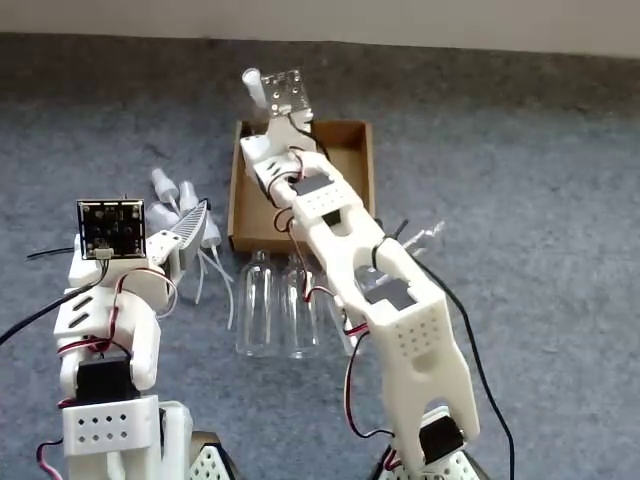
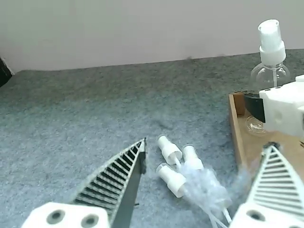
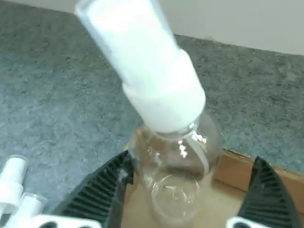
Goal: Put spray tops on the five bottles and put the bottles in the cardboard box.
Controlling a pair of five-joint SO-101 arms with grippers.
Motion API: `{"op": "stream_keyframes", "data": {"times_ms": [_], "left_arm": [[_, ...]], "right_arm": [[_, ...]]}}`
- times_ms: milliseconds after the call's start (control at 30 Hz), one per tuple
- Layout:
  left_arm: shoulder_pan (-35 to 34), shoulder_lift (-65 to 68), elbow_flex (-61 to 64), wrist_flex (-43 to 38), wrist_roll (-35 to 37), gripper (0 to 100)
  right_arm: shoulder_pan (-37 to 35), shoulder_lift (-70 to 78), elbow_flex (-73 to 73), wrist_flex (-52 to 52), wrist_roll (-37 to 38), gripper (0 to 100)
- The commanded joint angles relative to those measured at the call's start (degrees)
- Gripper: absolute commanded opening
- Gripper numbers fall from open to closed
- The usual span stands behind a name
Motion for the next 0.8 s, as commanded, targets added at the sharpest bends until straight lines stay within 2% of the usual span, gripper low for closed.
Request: {"op": "stream_keyframes", "data": {"times_ms": [0,533,767], "left_arm": [[0.84,-0.22,-0.22,-0.97,0.44,34],[0.84,-0.22,-0.22,-0.97,0.44,34],[0.84,-0.22,-0.22,-0.97,0.44,34]], "right_arm": [[-0.57,-2.15,-4.35,3.03,-0.35,31.3],[-0.57,-2.07,-29.67,20.88,-0.18,31.3],[-0.57,-2.07,-52.44,37.85,-0.18,31.1]]}}
